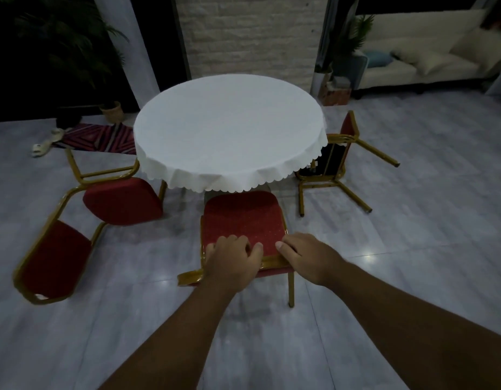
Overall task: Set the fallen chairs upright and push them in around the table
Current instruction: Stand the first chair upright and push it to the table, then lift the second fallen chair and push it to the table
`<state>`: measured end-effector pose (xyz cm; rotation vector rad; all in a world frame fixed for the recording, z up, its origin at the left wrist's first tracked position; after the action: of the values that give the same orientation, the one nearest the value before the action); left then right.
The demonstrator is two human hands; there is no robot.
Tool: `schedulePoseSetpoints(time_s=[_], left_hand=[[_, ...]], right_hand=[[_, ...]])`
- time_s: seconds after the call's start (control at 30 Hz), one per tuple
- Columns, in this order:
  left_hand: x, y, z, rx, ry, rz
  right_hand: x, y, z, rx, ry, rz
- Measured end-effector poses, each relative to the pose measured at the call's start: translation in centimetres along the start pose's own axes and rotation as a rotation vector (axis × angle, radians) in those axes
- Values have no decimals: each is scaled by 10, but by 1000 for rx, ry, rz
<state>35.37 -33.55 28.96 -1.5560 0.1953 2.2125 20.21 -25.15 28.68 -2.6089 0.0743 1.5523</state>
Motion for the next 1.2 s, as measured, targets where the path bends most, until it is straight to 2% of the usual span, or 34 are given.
schedulePoseSetpoints(time_s=[0.2, 0.4, 0.63, 0.8, 0.9, 1.2], left_hand=[[6, 46, 88, 167, 40, -8], [45, 83, 228, 236, 136, -52], [95, 139, 393, 218, 136, -103], [125, 193, 493, 262, 121, -139], [147, 252, 553, 307, 134, -139], [216, 421, 731, 299, 186, -215]], right_hand=[[-64, -13, 70, 167, -185, 129], [-155, -57, 207, 358, -265, 185], [-255, -93, 364, 460, -398, 151], [-305, -58, 468, 497, -416, 90], [-343, -17, 533, 484, -427, 105], [-437, 64, 721, 506, -404, 60]])
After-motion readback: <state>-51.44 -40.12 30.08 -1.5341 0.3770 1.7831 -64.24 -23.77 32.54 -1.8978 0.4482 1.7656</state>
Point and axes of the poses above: each hand's wrist, its own y-axis towards the middle knuckle, its own x-axis out of the palm, z = x × y, the point moved 8 cm from there along y, towards the middle knuckle, and after that the axes turned 9 degrees about -x, right-handed, at the moved point
